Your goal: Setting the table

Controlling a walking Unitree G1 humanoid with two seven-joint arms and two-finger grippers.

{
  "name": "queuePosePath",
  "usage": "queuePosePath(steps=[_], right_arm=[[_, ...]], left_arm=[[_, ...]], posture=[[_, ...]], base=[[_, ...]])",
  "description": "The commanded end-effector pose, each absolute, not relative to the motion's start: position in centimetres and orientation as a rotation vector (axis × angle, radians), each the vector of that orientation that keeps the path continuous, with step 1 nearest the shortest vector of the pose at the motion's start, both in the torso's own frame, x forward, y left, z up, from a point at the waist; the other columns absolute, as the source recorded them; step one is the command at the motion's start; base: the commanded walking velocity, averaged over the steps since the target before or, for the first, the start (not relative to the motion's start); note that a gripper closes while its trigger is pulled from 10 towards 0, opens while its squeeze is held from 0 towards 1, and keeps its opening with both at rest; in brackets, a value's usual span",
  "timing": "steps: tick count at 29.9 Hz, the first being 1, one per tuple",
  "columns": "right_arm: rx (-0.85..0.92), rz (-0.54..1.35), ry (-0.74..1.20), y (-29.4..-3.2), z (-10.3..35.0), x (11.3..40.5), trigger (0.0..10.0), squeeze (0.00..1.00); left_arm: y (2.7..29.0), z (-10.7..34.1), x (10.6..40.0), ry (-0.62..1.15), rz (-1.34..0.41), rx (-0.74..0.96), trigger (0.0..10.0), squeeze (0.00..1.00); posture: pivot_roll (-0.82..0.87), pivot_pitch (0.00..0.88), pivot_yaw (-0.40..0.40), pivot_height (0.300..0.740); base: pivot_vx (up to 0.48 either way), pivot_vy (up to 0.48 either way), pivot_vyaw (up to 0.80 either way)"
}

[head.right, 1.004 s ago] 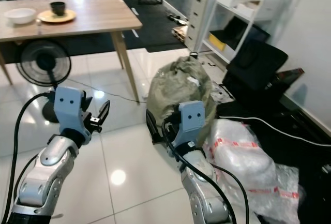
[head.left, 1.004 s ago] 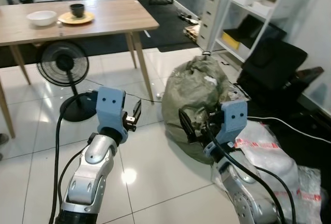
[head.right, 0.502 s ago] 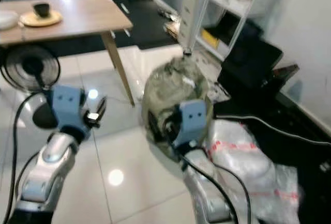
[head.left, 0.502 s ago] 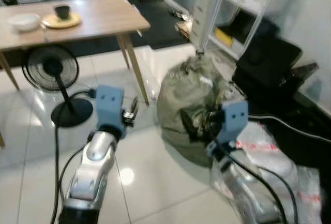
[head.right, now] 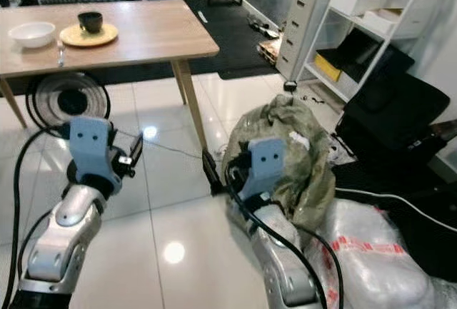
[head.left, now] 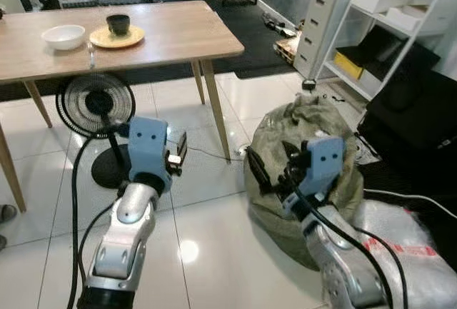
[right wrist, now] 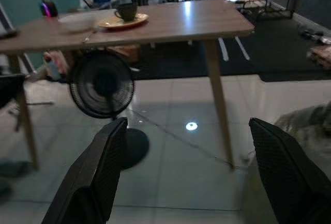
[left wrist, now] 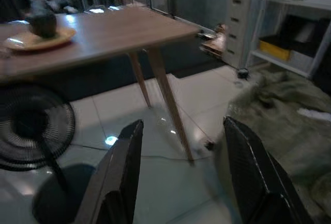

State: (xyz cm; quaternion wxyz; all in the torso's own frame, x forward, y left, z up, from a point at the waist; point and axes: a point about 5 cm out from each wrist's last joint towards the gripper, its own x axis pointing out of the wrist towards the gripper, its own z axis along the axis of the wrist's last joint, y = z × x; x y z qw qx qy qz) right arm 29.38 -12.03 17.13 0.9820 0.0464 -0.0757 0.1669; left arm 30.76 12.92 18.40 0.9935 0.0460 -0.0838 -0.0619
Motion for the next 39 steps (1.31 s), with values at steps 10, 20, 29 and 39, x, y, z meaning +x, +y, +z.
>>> queuePosePath(steps=[10, 20, 29, 39], right_arm=[[-0.053, -0.030, -0.099, -19.5, 15.0, 31.2, 10.0, 0.00], [-0.059, -0.028, -0.167, -20.1, 15.8, 31.3, 10.0, 0.00], [-0.049, 0.036, -0.206, -19.2, 16.5, 31.5, 10.0, 0.00], [0.004, 0.082, -0.227, -18.6, 16.9, 31.6, 10.0, 0.00]], left_arm=[[16.2, 15.9, 28.8, -0.120, -0.039, 0.250, 10.0, 0.00], [16.0, 17.2, 30.0, -0.162, -0.063, 0.249, 10.0, 0.00], [15.8, 18.2, 30.3, -0.198, -0.068, 0.253, 10.0, 0.00], [15.4, 18.4, 30.6, -0.212, -0.064, 0.234, 10.0, 0.00]], posture=[[-0.01, 0.000, 0.050, 0.740], [-0.03, 0.000, 0.085, 0.740], [-0.03, 0.000, 0.086, 0.740], [-0.04, 0.000, 0.072, 0.740]], base=[[0.480, 0.000, 0.00], [0.480, 0.000, 0.00], [0.480, 0.000, 0.00], [0.480, 0.000, 0.00]])
